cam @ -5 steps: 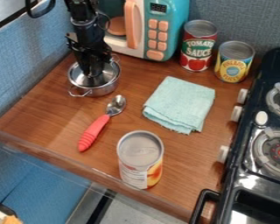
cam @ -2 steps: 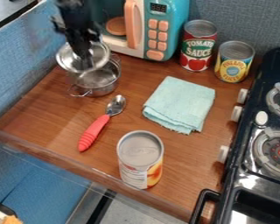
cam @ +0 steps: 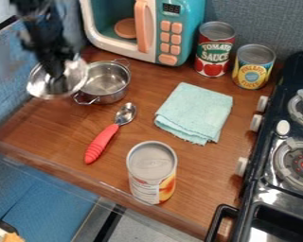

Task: Open the lid of the silver pot

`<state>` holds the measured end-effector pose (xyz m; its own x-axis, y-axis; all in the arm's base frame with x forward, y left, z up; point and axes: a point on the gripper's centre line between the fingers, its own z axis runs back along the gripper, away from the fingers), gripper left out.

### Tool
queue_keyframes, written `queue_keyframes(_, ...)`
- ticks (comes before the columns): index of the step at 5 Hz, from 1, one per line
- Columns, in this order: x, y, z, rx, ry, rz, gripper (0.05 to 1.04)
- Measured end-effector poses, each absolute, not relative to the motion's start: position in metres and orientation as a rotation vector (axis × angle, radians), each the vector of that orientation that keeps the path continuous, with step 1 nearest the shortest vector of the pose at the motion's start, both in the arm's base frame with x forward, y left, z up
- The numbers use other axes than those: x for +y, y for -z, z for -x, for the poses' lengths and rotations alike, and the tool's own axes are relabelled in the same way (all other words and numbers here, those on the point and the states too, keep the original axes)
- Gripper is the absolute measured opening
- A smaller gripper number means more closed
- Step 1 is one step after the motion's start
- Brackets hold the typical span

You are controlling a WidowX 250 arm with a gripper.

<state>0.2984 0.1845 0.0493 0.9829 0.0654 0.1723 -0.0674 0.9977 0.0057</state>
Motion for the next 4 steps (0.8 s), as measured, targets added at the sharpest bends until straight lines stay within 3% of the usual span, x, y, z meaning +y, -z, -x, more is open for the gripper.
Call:
queue_keyframes(2, 0.180, -0.007, -0.252, -0.087, -0.078, -0.036, 0.054)
queue_keyframes(4, 0.186, 0.015, -0.254, -0.056, -0.105, -0.044, 0.053)
